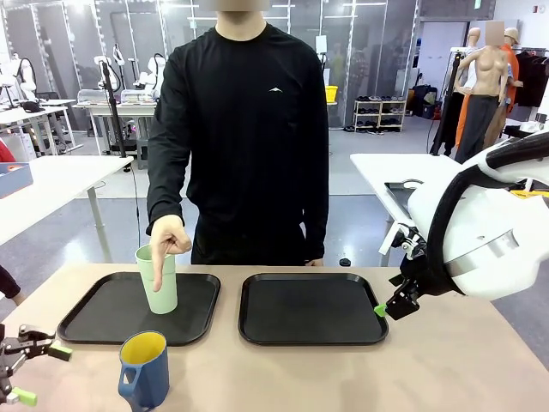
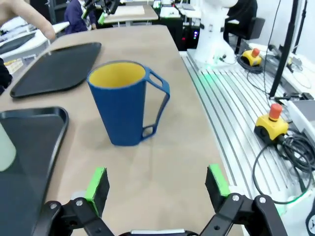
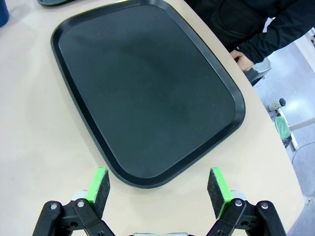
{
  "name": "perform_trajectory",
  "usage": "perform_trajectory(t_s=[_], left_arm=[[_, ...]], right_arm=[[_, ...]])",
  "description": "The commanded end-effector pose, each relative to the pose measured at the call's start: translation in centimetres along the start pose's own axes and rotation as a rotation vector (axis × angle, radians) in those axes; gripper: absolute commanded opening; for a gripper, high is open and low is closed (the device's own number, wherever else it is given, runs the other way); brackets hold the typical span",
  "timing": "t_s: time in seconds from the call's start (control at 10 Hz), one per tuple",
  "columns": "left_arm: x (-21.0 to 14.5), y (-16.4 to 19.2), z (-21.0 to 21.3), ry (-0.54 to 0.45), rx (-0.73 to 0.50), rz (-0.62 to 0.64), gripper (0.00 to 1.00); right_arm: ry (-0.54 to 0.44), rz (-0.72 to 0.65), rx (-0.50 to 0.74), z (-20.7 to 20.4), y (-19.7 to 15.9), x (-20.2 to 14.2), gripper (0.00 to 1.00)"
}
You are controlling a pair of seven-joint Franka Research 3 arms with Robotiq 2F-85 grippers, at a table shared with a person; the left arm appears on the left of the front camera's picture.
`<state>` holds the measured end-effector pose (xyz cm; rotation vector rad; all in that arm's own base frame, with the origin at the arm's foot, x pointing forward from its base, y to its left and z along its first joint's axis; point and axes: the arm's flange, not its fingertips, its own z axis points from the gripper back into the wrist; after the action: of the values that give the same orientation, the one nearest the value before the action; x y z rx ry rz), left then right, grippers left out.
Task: Sort and store the cups by type.
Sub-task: Pick up the Handle plastic cup and place it into the empty Flat Tray.
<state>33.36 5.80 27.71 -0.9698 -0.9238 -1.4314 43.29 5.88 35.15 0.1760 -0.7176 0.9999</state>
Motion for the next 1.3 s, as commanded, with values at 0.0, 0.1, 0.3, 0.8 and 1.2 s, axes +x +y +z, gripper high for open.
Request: perform_trajectory(t_s=[0.0,0.1,0.3,0.8,1.2], left_arm=[[-3.8,0.7,-0.8,-0.054,-0.005,-0.036,1.0],[-3.3,1.0,-0.6,-0.042,0.01,-0.023,1.0],[-0.5,0.1,-0.3,-0.009,-0.003,0.003,1.0],[-0.7,0.4,-0.3,0.004,-0.002,0.027,1.0],[-0.1,4.2,-1.6,-0.033,-0.025,-0.032,1.0]], right_arm=[[-0.001,0.0,-0.001,0.0,0.1,0.1,1.0],[-0.001,0.0,-0.001,0.0,0.1,0.1,1.0],[-0.001,0.0,-0.001,0.0,0.1,0.1,1.0],[-0.001,0.0,-0.001,0.0,0.1,0.1,1.0],[-0.001,0.0,-0.001,0.0,0.1,0.1,1.0]])
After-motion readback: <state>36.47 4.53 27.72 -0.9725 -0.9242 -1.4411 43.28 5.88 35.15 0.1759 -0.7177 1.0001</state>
